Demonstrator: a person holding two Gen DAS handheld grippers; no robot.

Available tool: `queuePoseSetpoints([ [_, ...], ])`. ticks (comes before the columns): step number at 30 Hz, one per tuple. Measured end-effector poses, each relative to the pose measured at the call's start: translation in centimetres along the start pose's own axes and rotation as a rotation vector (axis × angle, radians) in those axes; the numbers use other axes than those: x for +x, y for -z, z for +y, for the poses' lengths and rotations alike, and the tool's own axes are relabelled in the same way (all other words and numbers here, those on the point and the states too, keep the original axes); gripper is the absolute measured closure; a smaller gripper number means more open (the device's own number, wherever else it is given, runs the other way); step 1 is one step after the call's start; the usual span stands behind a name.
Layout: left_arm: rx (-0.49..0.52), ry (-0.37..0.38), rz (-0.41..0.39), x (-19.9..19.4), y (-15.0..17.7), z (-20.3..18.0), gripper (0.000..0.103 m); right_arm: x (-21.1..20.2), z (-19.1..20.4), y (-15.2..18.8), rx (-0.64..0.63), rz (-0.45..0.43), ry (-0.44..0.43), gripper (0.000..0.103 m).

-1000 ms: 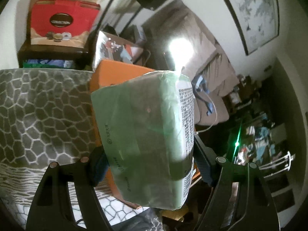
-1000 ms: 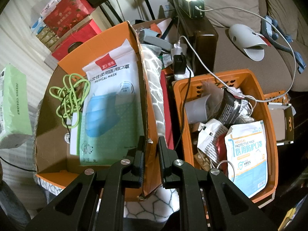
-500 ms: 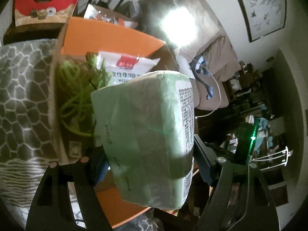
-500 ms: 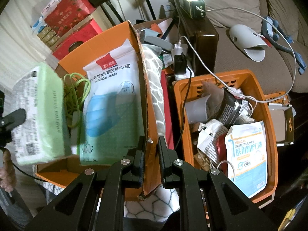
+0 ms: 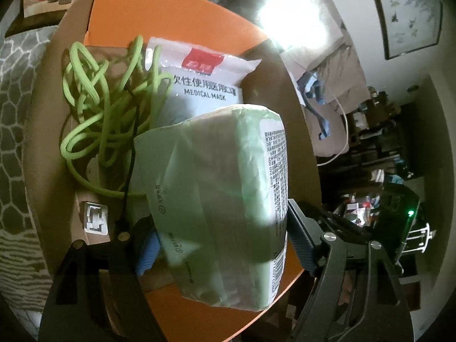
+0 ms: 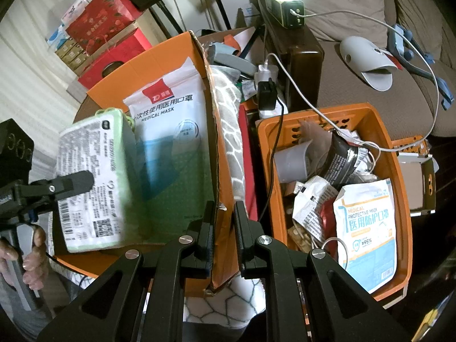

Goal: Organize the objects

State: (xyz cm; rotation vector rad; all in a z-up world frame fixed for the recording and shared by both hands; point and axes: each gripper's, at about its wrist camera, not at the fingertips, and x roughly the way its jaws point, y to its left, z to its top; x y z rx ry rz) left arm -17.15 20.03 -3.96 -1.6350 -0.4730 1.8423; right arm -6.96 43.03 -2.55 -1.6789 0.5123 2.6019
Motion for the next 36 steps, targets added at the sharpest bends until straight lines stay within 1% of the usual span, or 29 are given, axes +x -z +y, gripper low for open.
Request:
queuePoseSetpoints([
  [2, 0.008, -0.001, 0.007, -0.1, 0.2, 0.0, 0.025, 0.0, 0.0, 0.0, 0.0, 0.0, 0.001, 0.091],
  [5, 0.009, -0.005, 0.013, -0.5, 0.4, 0.0, 0.027, 0.0, -0.1, 0.0, 0.002, -0.001, -0.001, 0.091],
  [7, 0.015, -0.01, -0.005, -1.1, 0.5, -0.1, 0.026, 0.0, 0.0, 0.0, 0.001, 0.0, 0.0, 0.091],
  [13, 0.083, -0.018, -0.065, -4.3, 1.4, -1.1, 0.016, 0.0, 0.0, 0.0, -0.001, -0.001, 0.002, 0.091],
  [18, 0.121, -0.07, -0.123, -7.6, 1.8, -0.9, 0.016, -0.1, 0.1, 0.0, 0.0, -0.002, 0.0, 0.091],
  [20, 0.13, -0.105, -0.15, -8.9, 1.9, -0.4, 0.015, -0.1, 0.1, -0.1, 0.001, -0.003, 0.0, 0.091],
  [21, 0.134, -0.119, -0.159, -9.2, 2.0, -0.2, 0.01, -0.2, 0.2, 0.0, 0.0, -0.004, 0.0, 0.091],
  [22, 0.137, -0.135, -0.17, -9.5, 1.9, -0.1, 0.009, -0.1, 0.2, -0.1, 0.0, -0.004, 0.001, 0.091],
  [24, 0.14, -0.161, -0.193, -10.5, 2.0, 0.5, 0.009, -0.2, 0.2, -0.1, -0.001, -0.004, 0.003, 0.091],
  [31, 0.135, -0.201, -0.229, -12.6, 2.7, 2.4, 0.006, -0.5, 0.4, 0.2, -0.006, -0.008, 0.017, 0.091],
  [36, 0.149, -0.261, -0.246, -13.7, 3.7, 3.5, 0.006, -1.2, 0.9, 0.5, -0.022, -0.032, 0.057, 0.091],
])
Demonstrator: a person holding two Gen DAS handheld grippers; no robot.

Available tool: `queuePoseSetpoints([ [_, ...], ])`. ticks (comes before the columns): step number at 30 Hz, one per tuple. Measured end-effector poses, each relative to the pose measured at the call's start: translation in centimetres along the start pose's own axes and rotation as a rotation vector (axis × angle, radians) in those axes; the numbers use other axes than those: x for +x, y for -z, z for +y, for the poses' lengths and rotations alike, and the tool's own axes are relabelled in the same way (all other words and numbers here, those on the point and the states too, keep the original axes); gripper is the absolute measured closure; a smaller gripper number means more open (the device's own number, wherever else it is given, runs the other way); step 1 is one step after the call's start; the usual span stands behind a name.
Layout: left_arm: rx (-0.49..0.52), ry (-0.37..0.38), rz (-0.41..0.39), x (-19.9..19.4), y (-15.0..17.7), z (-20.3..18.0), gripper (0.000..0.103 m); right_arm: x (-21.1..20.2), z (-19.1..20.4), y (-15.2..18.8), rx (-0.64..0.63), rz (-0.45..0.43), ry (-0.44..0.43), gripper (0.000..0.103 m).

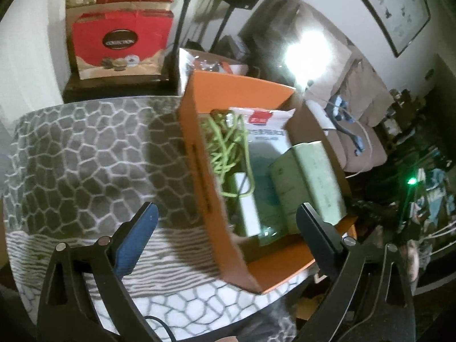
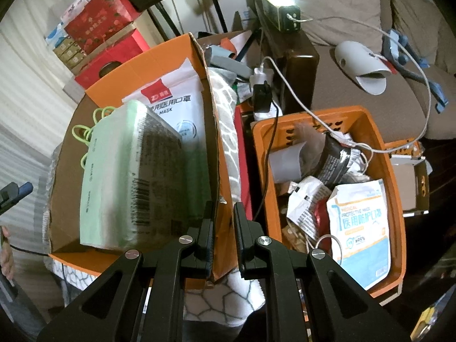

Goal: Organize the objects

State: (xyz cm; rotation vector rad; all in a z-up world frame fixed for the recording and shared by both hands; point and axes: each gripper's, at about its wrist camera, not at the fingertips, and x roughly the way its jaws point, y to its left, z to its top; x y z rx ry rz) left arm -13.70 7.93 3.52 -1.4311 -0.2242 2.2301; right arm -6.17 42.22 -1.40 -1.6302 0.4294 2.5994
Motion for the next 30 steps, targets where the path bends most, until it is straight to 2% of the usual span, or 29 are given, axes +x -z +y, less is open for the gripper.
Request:
queuePoseSetpoints([
  [8, 0.015, -0.094, -0.065, -2.1, 1.8, 1.7, 0.004, -2.8, 1.3, 0.6, -0.034, -0.089, 0.073, 0.088],
  [16, -0.012, -0.165, -0.124, -4.4, 4.0, 3.5, 0.0, -5.9, 4.6, 2.0, -0.092, -0.191, 0.072, 0.088],
  [22, -0.003, -0.229, -0.175, -5.6, 5.8, 4.0, 0.0, -6.7, 8.4, 3.6, -0.148, -0.246, 0.049, 0.066],
  [24, -0.011, -0.234, -0.185, -6.0, 6.4, 4.3, 0.0, -6.8, 9.5, 4.2, -0.162, -0.264, 0.046, 0.052],
  [30, -0.02, -0.274, -0.22, -6.9, 8.3, 4.8, 0.0, -7.1, 12.8, 6.2, -0.207, -0.328, 0.05, 0.026],
])
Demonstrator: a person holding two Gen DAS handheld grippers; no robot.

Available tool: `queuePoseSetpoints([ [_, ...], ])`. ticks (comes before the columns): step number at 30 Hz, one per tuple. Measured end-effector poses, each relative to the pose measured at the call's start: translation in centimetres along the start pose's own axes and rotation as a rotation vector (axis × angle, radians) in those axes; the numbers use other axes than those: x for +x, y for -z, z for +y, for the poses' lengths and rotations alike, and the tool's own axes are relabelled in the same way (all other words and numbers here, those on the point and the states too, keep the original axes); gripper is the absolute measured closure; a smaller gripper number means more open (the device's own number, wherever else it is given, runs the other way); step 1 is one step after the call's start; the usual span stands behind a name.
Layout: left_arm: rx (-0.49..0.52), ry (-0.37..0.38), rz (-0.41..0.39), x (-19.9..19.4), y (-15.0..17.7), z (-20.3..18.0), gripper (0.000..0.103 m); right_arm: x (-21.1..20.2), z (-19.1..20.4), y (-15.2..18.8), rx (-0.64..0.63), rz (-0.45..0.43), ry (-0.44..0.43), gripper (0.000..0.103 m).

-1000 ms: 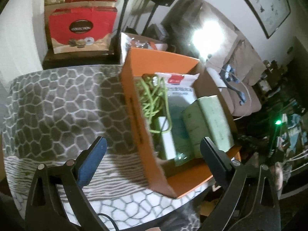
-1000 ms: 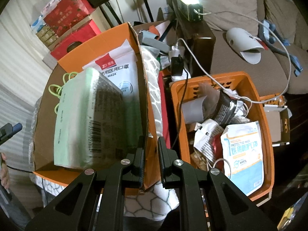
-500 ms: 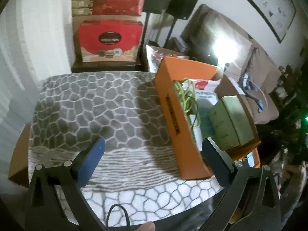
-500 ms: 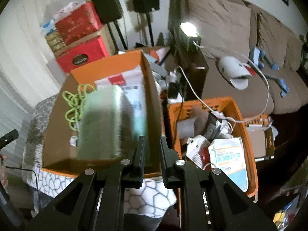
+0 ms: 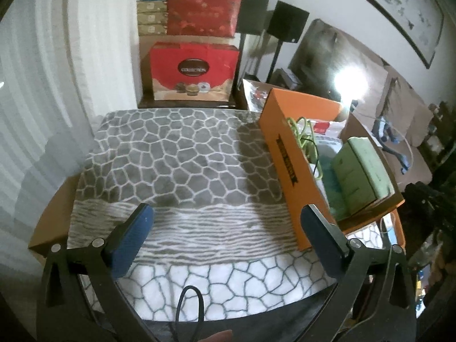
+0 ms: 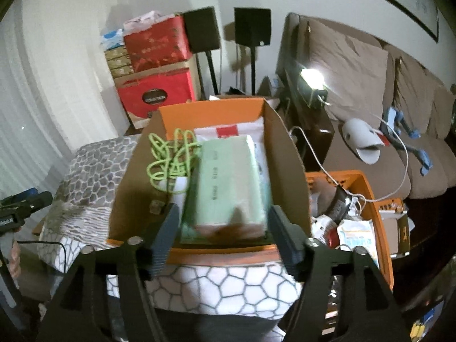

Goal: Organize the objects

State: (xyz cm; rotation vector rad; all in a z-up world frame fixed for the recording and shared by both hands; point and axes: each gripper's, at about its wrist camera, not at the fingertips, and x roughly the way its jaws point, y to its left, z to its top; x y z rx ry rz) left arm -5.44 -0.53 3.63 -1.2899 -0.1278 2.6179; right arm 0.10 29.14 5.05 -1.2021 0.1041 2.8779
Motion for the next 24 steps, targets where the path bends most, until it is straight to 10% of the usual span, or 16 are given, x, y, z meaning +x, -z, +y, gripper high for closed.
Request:
queuePoseSetpoints([
  [24, -0.015, -0.055, -0.017, -2.0, 4.6, 1.6, 0.0, -1.2, 6.3, 4.6, -0.026, -0.077, -0.006, 0.0],
])
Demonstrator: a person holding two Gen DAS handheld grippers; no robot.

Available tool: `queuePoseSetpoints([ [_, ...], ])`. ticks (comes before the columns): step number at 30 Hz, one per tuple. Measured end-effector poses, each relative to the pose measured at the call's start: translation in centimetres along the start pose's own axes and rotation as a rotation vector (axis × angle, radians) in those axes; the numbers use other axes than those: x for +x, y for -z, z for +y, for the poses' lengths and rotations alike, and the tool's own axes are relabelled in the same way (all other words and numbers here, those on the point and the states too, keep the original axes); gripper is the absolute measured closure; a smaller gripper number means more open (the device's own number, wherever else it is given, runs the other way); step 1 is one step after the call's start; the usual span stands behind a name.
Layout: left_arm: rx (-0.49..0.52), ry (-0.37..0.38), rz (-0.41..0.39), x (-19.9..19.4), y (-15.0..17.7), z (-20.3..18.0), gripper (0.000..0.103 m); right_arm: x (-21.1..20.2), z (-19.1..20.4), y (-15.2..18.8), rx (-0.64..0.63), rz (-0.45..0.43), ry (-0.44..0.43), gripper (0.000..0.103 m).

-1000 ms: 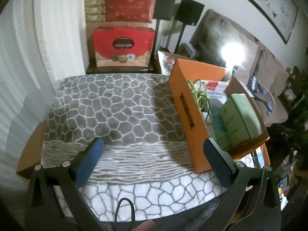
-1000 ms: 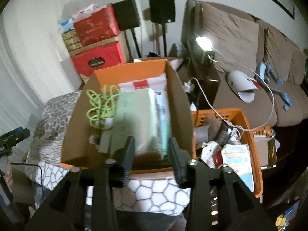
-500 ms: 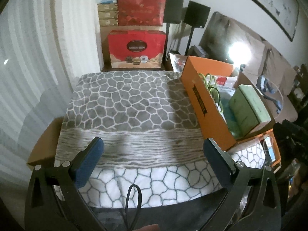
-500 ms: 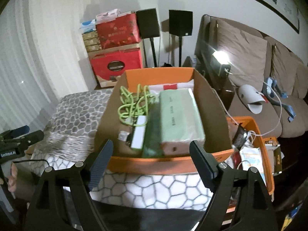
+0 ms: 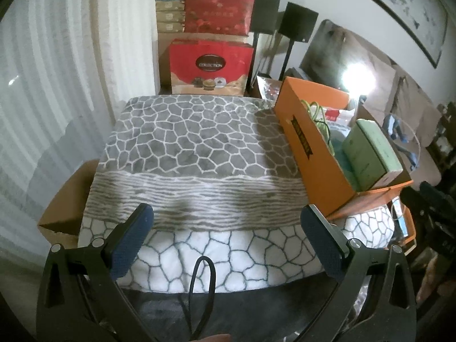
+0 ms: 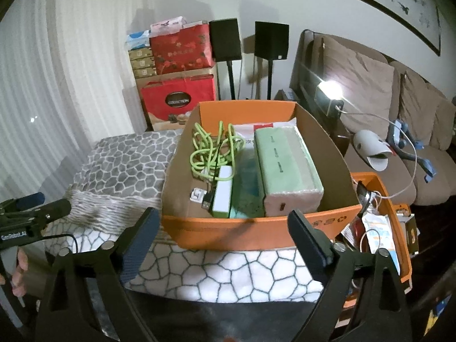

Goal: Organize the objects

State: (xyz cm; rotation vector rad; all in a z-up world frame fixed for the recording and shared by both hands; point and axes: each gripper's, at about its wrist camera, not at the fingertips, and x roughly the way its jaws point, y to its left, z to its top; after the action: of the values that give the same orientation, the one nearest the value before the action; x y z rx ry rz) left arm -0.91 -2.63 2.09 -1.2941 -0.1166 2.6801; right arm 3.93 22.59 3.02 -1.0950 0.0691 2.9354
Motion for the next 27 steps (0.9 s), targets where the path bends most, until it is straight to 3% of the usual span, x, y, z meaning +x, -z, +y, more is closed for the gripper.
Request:
queuePoseSetpoints([
  [27, -0.015, -0.01, -0.036, -1.4, 1.0, 0.1, 0.0, -1.0, 0.2, 1.6, 0.027, -0.016, 0.041, 0.0],
])
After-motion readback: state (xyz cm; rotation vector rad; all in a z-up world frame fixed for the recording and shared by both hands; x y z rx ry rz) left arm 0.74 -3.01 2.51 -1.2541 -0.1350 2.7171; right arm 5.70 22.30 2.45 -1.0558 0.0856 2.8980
